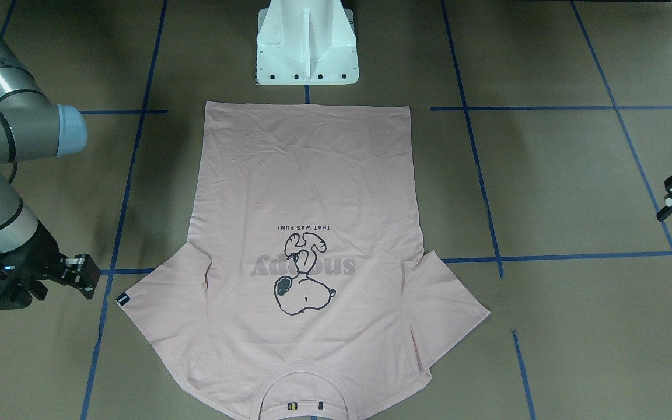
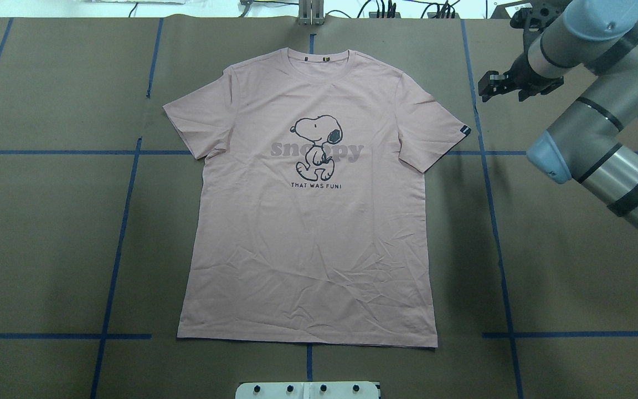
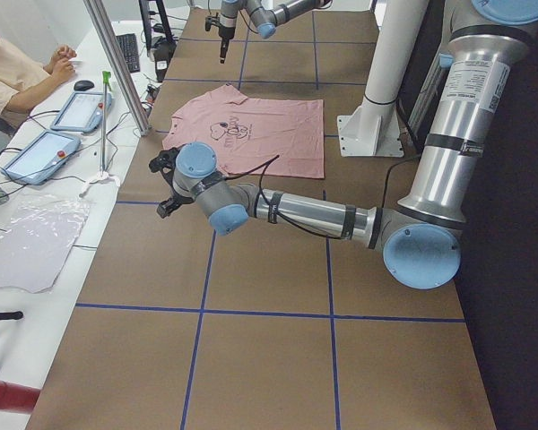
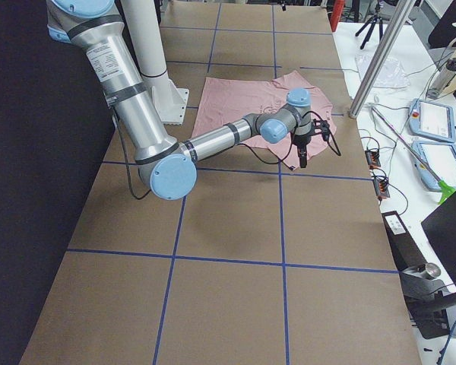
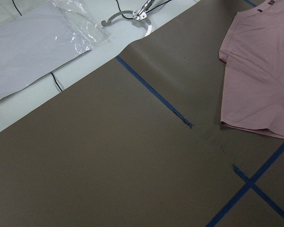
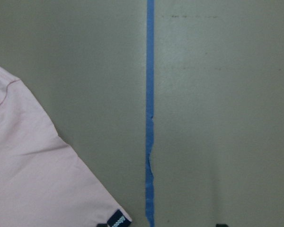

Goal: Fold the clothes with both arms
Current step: 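Move the right gripper to the pink shirt's sleeve nearest it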

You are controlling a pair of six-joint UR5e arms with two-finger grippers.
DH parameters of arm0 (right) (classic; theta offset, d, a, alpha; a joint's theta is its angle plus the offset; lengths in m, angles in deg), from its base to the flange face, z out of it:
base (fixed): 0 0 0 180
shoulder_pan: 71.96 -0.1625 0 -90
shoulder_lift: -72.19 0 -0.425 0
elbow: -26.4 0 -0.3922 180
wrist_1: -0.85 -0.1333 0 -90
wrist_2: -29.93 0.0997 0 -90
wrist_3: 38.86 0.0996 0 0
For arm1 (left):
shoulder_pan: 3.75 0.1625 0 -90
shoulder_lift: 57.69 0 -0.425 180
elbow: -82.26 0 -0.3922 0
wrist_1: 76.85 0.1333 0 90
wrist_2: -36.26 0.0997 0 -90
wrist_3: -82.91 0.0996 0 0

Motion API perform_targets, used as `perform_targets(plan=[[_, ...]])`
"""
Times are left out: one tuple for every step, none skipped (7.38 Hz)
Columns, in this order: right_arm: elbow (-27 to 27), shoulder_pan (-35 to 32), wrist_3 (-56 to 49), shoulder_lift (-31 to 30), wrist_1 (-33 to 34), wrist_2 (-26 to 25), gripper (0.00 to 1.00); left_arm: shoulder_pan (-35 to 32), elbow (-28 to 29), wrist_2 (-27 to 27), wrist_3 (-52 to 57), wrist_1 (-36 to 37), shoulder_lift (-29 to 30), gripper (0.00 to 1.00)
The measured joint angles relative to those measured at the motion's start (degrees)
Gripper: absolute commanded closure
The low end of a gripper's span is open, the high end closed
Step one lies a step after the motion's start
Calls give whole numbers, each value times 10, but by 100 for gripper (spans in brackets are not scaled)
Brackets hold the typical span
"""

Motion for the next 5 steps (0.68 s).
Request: perform_targets(plan=[[-21,17,25,0,-41,-7,27,0,0,0,0,0,0,0],[-41,33,40,1,-68,-18,28,0,0,0,1,0,0,0],[-52,44,47,1,-81,-34,30,0,0,0,1,0,0,0],[-59,50,51,2,-85,-45,33,0,1,0,2,0,0,0],[-63,54,55,3,-87,-50,36,0,1,0,2,0,0,0]])
